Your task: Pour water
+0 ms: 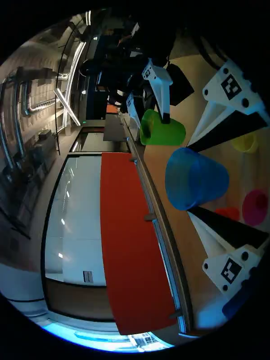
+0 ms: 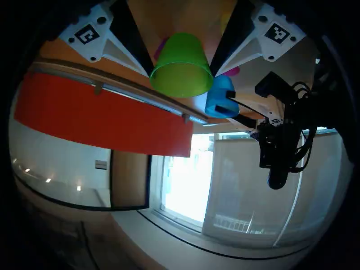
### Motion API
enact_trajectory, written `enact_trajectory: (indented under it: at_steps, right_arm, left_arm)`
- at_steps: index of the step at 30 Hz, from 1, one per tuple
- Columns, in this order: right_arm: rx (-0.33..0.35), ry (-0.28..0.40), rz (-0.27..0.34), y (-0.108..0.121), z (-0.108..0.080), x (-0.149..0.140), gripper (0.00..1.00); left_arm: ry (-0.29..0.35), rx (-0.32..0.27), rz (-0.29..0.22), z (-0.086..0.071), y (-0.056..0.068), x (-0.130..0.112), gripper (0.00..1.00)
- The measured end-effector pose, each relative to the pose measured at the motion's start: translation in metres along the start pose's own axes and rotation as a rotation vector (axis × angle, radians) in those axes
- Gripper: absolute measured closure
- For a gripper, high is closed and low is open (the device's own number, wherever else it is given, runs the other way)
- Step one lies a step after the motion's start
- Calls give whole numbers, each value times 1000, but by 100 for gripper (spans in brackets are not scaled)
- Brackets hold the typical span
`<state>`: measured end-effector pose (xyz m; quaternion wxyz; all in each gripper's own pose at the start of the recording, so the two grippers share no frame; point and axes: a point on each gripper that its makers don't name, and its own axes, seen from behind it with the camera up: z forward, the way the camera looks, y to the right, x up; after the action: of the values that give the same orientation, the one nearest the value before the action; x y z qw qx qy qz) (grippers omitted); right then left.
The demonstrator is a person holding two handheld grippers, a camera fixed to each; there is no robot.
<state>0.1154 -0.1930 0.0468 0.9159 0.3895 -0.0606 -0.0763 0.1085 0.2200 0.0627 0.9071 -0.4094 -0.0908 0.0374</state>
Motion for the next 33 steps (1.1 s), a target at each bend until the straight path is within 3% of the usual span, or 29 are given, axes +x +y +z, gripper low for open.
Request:
enact_trajectory:
  at_steps: [26, 33]
  right_arm:
    - [-17, 51, 1, -1, 3, 13, 8]
    - [10, 45, 12, -7, 6, 12, 8]
  left_arm:
    - [52, 12, -4, -6, -6, 17, 15]
    - [62, 15, 12, -8, -8, 23, 14]
